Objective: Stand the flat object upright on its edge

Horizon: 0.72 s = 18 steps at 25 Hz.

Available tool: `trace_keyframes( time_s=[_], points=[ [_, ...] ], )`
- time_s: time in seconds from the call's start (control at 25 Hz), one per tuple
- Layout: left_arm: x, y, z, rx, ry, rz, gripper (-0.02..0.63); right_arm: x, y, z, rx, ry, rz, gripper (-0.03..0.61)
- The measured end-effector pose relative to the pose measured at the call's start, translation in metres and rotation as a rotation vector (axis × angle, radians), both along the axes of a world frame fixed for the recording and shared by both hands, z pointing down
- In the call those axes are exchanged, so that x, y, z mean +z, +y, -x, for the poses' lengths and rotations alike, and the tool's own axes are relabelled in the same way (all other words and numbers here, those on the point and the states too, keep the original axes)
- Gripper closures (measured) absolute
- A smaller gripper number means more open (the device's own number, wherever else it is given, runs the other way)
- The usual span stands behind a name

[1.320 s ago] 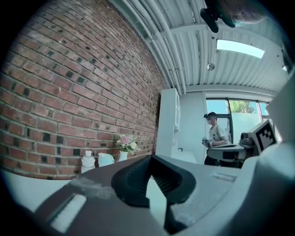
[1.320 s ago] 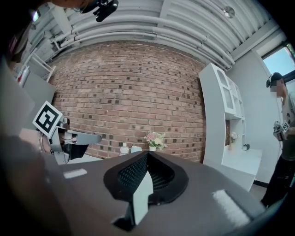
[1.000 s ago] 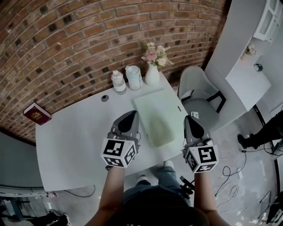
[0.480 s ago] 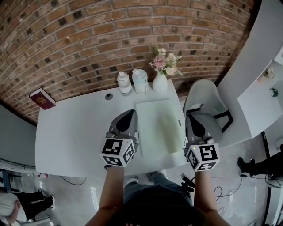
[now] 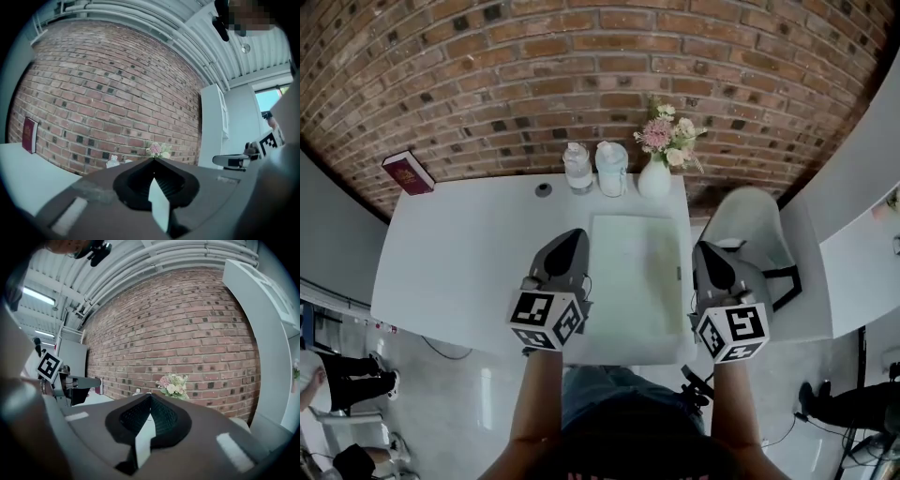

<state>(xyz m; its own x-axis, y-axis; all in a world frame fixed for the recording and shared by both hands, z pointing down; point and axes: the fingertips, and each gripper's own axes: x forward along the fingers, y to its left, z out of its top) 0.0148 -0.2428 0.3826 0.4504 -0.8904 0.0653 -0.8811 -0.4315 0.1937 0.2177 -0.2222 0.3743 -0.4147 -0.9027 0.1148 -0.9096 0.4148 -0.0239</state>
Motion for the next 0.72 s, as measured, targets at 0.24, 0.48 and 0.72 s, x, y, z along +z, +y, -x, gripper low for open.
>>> trace_keyframes(
  time_s=[0.24, 0.48, 0.72],
  points=[
    [0.000, -0.002, -0.001, -0.042, 0.011, -0.005, 0.617, 0.004, -0.012, -0.008, -0.033, -0.030, 0.009, 0.577],
    [0.012, -0.010, -0.005, -0.018, -0.008, 0.052, 0.439, 0.015, -0.023, -0.007, -0.047, -0.085, 0.075, 0.379],
    [0.040, -0.017, -0.007, 0.011, -0.023, 0.144, 0.425, 0.039, -0.027, -0.008, -0.051, -0.081, 0.176, 0.351]
  ],
)
